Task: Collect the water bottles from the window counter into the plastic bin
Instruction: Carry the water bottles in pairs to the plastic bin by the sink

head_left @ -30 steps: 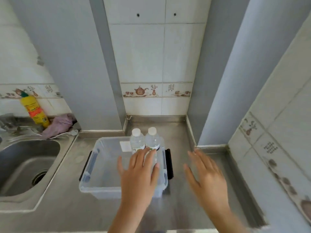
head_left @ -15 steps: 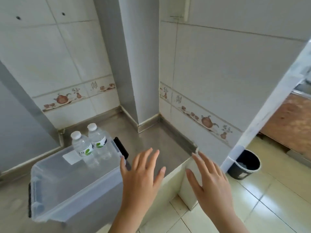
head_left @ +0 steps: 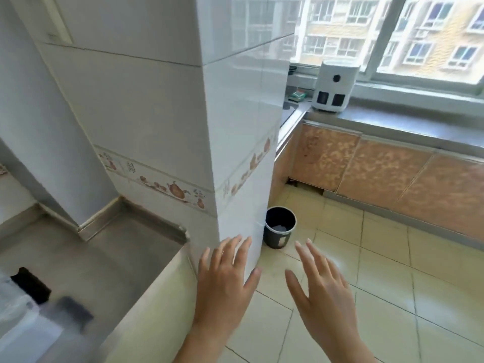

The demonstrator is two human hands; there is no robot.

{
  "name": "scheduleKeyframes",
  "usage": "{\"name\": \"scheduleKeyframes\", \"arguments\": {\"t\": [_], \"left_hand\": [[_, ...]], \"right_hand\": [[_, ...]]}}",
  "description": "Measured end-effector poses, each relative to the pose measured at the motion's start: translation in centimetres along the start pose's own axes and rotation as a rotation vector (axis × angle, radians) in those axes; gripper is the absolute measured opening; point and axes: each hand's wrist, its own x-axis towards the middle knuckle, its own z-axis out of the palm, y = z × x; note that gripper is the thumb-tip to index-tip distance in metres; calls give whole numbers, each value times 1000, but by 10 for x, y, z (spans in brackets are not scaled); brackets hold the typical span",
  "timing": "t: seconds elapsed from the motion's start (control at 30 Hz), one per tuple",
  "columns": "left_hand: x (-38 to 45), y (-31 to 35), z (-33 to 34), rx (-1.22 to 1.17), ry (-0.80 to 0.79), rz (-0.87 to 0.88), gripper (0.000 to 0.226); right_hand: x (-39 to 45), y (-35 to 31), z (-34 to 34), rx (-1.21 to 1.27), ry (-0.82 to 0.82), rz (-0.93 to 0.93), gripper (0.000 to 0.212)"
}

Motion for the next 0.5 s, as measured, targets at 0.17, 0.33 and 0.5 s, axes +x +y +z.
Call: {"name": "scheduleKeyframes", "arguments": {"t": [0.17, 0.33, 0.5], "left_hand": [[21, 99, 35, -84, -28, 103, 55], [42, 195, 73, -168, -42, 227, 53], [72, 273, 112, -203, -88, 385, 55]], "right_hand": [[-7, 93, -38, -35, 21, 107, 56], [-21, 182, -78, -69, 96, 217, 56], [-30, 251, -112, -103, 168, 349, 54]]}}
